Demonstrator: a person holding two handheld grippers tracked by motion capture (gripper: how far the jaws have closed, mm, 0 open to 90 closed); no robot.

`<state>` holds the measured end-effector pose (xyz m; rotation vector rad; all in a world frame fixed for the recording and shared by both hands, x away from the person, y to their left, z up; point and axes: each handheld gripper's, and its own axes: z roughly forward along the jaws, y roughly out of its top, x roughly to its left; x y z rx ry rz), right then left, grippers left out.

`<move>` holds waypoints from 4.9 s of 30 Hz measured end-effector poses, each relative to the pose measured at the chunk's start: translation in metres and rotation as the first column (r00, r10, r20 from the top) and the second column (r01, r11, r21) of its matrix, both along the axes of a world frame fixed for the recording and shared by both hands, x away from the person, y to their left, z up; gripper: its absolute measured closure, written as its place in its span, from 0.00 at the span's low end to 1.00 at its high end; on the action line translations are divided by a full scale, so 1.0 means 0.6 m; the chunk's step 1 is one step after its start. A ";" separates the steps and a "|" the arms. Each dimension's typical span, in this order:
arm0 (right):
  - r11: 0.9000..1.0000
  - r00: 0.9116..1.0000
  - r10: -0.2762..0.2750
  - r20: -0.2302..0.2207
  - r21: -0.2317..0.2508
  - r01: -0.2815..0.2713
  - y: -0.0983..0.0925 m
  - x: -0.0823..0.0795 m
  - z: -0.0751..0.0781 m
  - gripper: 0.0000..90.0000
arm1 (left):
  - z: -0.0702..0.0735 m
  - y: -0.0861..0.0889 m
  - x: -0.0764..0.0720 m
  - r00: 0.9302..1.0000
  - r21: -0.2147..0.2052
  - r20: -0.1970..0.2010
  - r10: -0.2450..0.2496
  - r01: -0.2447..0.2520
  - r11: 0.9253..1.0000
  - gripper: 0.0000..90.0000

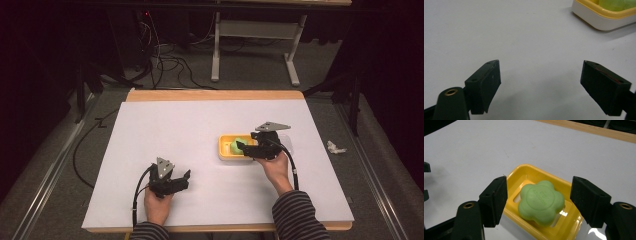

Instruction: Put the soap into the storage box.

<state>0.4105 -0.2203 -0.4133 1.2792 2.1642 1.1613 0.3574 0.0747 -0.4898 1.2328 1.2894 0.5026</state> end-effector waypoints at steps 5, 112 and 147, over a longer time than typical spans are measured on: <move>1.000 1.000 -0.002 0.015 0.008 0.002 -0.006 -0.006 0.006 0.34 | 0.000 0.000 0.000 1.000 -0.003 -0.002 -0.001 0.001 1.000 0.19; 0.990 0.990 -0.133 0.039 0.062 0.131 -0.133 -0.159 -0.046 0.35 | -0.001 -0.002 -0.001 1.000 0.006 0.003 -0.011 0.011 1.000 0.19; 0.986 0.987 -0.163 -0.002 -0.047 0.163 -0.123 -0.156 -0.109 0.35 | 0.000 -0.002 -0.002 1.000 0.008 0.004 -0.010 0.009 1.000 0.19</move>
